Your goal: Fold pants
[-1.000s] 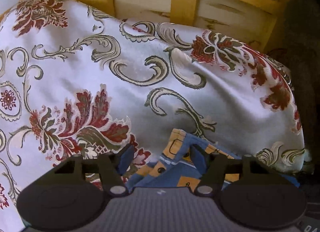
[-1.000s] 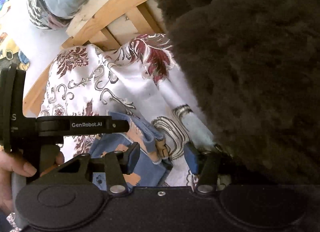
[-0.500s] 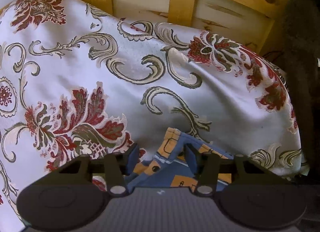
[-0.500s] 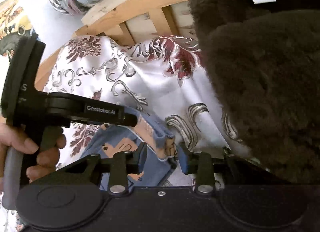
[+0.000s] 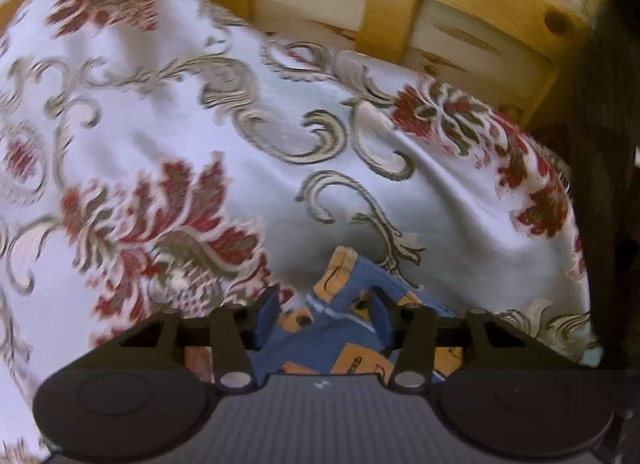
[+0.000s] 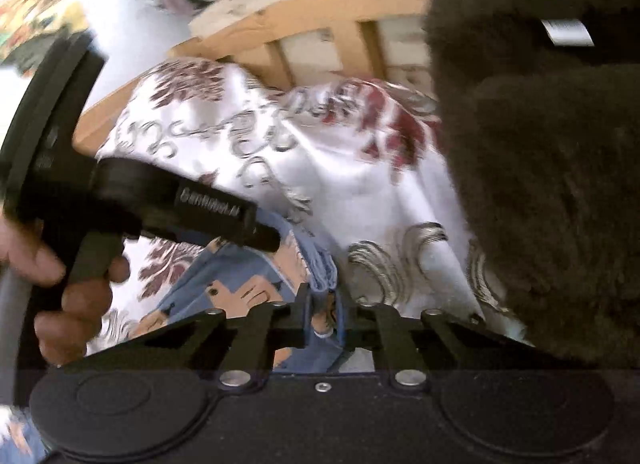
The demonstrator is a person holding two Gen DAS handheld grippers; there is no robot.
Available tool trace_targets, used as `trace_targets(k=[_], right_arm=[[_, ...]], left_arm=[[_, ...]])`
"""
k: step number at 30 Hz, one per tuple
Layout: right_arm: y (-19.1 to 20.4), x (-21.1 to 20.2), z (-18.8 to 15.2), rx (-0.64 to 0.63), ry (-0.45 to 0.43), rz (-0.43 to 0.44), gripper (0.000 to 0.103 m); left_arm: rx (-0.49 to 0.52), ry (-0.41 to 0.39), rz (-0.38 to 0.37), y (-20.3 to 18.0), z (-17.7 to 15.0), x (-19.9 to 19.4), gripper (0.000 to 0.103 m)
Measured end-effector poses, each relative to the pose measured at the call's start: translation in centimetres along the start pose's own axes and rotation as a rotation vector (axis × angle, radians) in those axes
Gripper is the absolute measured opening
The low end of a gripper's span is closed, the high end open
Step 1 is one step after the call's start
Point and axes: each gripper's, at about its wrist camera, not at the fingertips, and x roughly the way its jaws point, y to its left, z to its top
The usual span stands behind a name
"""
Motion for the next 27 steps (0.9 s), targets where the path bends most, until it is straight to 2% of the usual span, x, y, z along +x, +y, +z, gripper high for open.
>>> trace_targets(k=[1, 4, 6, 10, 15, 18, 22, 24, 25, 26, 27], right_arm=[[0.6, -0.4, -0.1, -0.041, -0.012, 0.006, 0.012], [2.4, -1.3, -0.7, -0.178, -0.042, 0.019, 0.012], [3.9, -1.8, -1.3, -0.284, -0.055, 0.035, 0.012], [7.0, -2.2, -3.1, -0.508, -0.032, 0.077, 0.012], [9.6, -1.8, -6.1, -0.750, 0.044, 0.097, 0.012], [10.4, -1.5, -7.0, -0.816, 0.056, 0.086, 0.012], [10.8, -1.3, -7.5, -0.859, 0.057, 0.076, 0.012], [10.8, -1.3, -7.6, -0.864, 0.059, 0.076, 0.012], [10.7, -1.3, -7.6, -0.864, 0.059, 0.075, 0.012], [10.6, -1.3, -7.6, -0.866, 0.058, 0.075, 0.012], [10.6, -1.4, -7.7, -0.868, 0.057, 0.074, 0.012]], left_arm=[[-0.026, 0.000, -0.014, 0.4, -0.2, -0.6, 0.065], [-0.113, -0.011, -0.063, 2.1, -1.0, -3.1, 0.068], [-0.191, -0.005, -0.121, 3.5, -1.8, -4.8, 0.070], [-0.304, 0.004, -0.171, 5.3, -2.9, -6.3, 0.076], [-0.322, 0.062, -0.143, 5.1, -3.2, -4.4, 0.079], [-0.324, 0.084, -0.140, 4.5, -3.1, -3.3, 0.079], [-0.297, 0.050, -0.141, 3.8, -2.4, -3.7, 0.085], [-0.274, 0.053, -0.106, 3.4, -2.0, -3.6, 0.081], [-0.264, 0.068, -0.078, 3.2, -1.9, -3.3, 0.064], [-0.258, 0.094, -0.047, 3.0, -1.9, -2.8, 0.033], [-0.267, 0.134, -0.010, 3.0, -1.9, -2.1, 0.021]])
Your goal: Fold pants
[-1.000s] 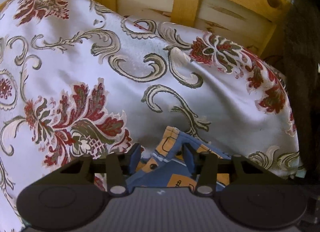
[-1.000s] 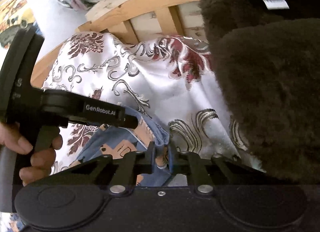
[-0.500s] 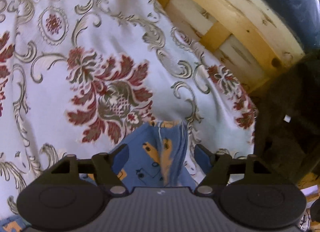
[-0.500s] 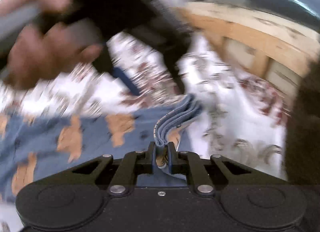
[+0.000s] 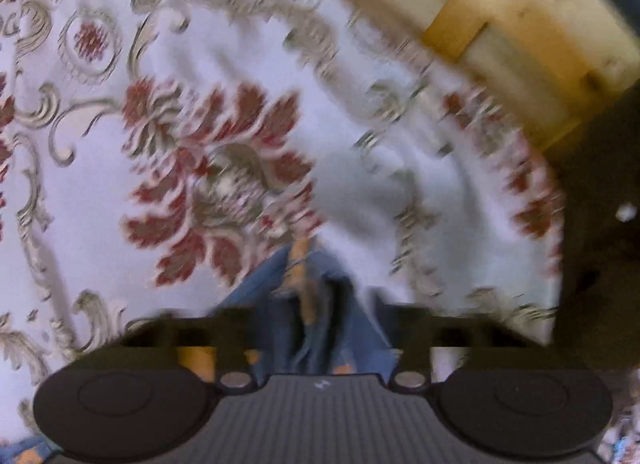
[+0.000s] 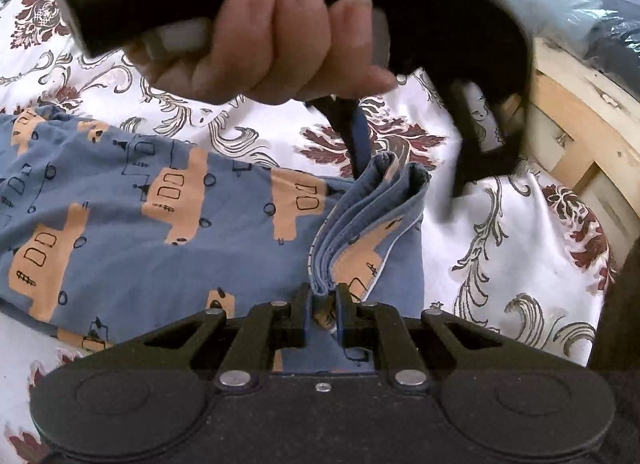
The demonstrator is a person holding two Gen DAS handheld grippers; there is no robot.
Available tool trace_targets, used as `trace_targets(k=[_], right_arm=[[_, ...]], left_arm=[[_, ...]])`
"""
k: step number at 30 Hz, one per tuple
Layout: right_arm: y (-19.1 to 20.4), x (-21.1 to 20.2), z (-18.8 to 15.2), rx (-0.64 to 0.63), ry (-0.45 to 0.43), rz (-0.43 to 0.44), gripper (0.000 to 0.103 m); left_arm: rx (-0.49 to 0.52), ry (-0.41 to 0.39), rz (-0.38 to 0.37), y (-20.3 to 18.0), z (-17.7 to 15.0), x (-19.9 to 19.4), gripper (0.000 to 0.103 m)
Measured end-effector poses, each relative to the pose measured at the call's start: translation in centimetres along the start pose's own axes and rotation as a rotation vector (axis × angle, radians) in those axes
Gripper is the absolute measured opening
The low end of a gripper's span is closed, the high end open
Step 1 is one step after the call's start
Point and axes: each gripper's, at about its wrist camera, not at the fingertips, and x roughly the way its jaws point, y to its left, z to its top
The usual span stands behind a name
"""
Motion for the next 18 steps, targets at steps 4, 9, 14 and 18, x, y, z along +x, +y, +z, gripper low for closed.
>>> trace_targets(k=[4, 9, 14, 18], right_arm=[[0.0, -0.4, 0.0, -0.012, -0.008, -0.010, 0.012], [0.5, -1.8, 0.1, -0.055, -0.045, 0.010, 0.012], [2.7, -4.3, 0.3, -0.169, -0.111, 0.060, 0.012], [5.5, -6.5, 0.0, -0.255, -0.144, 0.138, 0.012]], left_arm=[[-0.085, -0.001, -0.015, 1.3, -0.5, 0.2, 0.012], [-0.075, -0.052, -0.070, 3.3, -2.4, -2.0, 0.011], [-0.148, -0.072, -0.136, 8.2, -5.9, -4.4, 0.011], [-0.210, -0.069, -0.157, 11.9, -9.6, -5.6, 0.011]])
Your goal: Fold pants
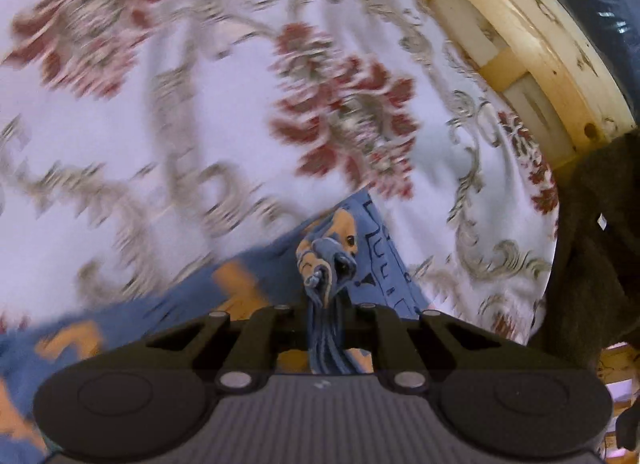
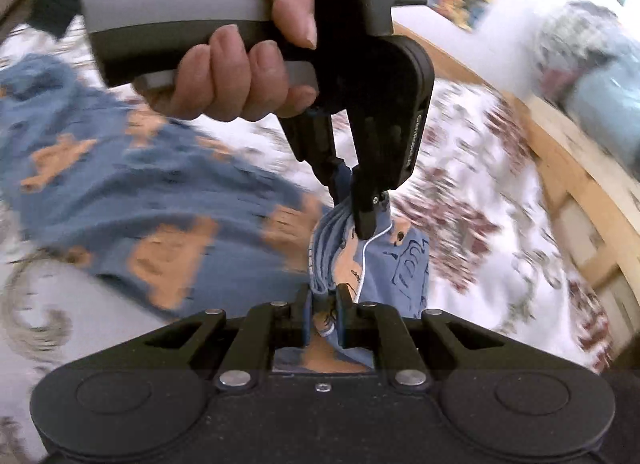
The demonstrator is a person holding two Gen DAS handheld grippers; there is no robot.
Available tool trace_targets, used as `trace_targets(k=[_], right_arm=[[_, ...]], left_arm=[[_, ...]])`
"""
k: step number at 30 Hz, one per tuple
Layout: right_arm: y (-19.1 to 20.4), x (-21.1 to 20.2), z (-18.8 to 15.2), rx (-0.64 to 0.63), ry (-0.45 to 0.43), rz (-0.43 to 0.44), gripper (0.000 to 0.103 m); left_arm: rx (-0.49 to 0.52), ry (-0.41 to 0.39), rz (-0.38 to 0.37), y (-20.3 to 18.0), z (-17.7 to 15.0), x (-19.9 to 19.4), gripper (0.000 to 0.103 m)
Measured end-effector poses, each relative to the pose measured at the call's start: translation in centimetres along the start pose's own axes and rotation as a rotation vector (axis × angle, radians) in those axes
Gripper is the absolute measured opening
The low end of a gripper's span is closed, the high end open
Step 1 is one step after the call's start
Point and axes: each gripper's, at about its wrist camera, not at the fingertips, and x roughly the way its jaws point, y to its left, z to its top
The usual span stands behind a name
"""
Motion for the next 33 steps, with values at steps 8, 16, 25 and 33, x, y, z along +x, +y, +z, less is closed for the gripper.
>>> trace_targets(k=[8, 16, 25, 33], right_arm=[[6.5, -0.2, 1.0, -0.158, -0.015, 0.134, 0.012], [8.2, 0.5, 0.2, -0.217, -0.005, 0.117, 0.013], [9.5, -0.1, 0.3, -0.241, -0.022, 0.064, 0.014], [10.5, -2.2, 2.0, -0.187, -0.080, 0.114, 0.014]], left_arm=[[-0.035, -0.047, 0.025, 5.8, -5.6, -2.8, 0.019], [-0.033, -0.169, 0.030, 6.8, -8.5, -4.3, 0.053], [-0.089, -0.190, -0.054, 8.1, -9.1, -4.2, 0.012], [-0.015, -0.175, 0.010, 9.3, -10.0, -7.8, 0.011]])
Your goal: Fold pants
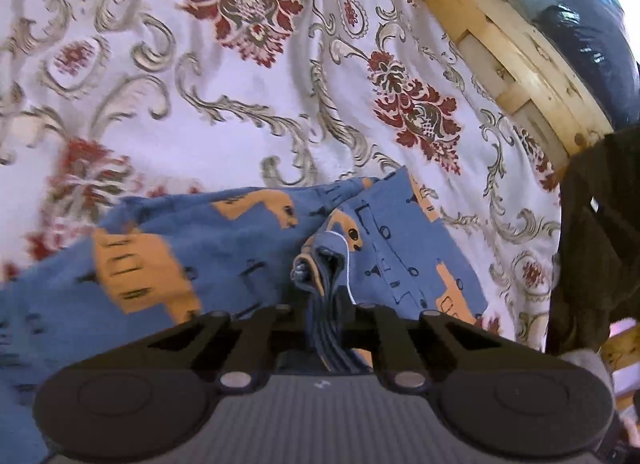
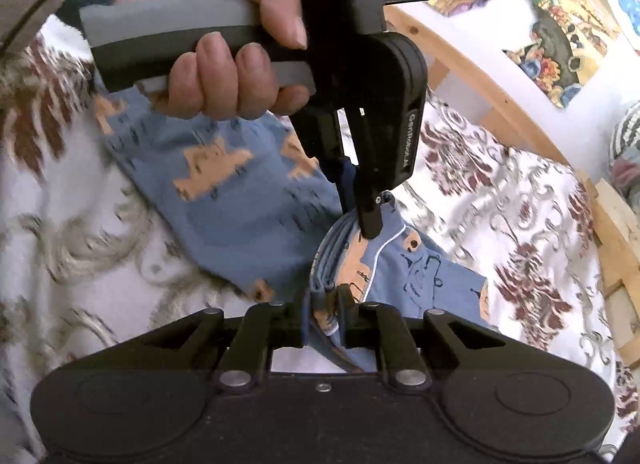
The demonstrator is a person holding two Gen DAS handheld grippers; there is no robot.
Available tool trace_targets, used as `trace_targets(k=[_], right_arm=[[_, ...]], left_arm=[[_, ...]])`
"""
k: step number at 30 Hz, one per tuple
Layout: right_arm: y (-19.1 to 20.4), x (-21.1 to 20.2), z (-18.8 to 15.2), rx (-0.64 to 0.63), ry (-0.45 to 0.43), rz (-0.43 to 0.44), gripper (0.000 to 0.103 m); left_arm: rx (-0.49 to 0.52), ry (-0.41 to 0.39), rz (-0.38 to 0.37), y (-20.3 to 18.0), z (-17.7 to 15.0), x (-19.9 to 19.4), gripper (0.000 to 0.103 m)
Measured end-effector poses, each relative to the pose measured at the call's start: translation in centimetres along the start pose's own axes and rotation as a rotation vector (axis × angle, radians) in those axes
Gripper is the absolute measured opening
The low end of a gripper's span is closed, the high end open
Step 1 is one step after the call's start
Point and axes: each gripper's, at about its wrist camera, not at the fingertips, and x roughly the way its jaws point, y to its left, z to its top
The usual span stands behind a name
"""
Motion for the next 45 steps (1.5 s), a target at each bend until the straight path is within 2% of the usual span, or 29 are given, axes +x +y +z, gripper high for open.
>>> trace_targets(k=[6, 10, 19, 22, 25, 29, 31, 34, 38, 41, 43, 45], right_arm=[[2.3, 0.1, 2.1, -0.024, -0.037, 0.072, 0.010], [4.0, 0.5, 3.3, -0.054, -0.048, 0.105, 0.010], [5.2, 0.9, 4.0, -0.067, -0.042, 0.129, 0.010], [5.0, 0.9, 3.8, -0.057, -0.034, 0.128, 0.010], [4.0, 0.1, 3.5, -0.024, -0.052, 0.121, 0.018], [2.4, -0.5, 3.2, 0.043, -0.044, 0.109, 0.024], [2.3, -0.3, 2.9, 0.033, -0.019, 0.088, 0.028], [3.6, 0.4, 2.3, -0.091, -0.017, -0.018, 0.031], [5.0, 1.1, 2.2, -0.208, -0.030, -0.011, 0.047], [6.0, 1.7, 2.1, -0.283, -0.053, -0.012, 0.046], [6.1, 2.3, 2.2, -0.294, -0.053, -0.014, 0.041], [6.2, 2.7, 2.2, -0.297, -0.058, -0.012, 0.023]], left_arm=[[0.014, -0.010, 0.074, 2.5, -0.6, -2.8, 0.011], [-0.050, -0.016, 0.066, 4.7, -1.2, -3.4, 0.011], [-0.063, -0.001, 0.064, 5.7, -1.6, -3.0, 0.012], [-0.072, 0.018, 0.067, 6.1, -1.7, -2.6, 0.016], [-0.124, 0.048, 0.032, 6.9, -1.6, -2.7, 0.018], [-0.180, 0.065, -0.012, 7.8, -2.0, -2.9, 0.029], [-0.199, 0.092, -0.031, 7.8, -2.2, -2.7, 0.034], [-0.215, 0.113, -0.027, 7.6, -2.4, -2.4, 0.035], [-0.261, 0.137, -0.001, 7.3, -2.2, -2.3, 0.027], [-0.295, 0.157, 0.015, 7.2, -2.2, -2.2, 0.024], [-0.288, 0.160, 0.028, 7.0, -2.2, -2.2, 0.023], [-0.286, 0.166, 0.036, 6.9, -2.1, -2.2, 0.022]])
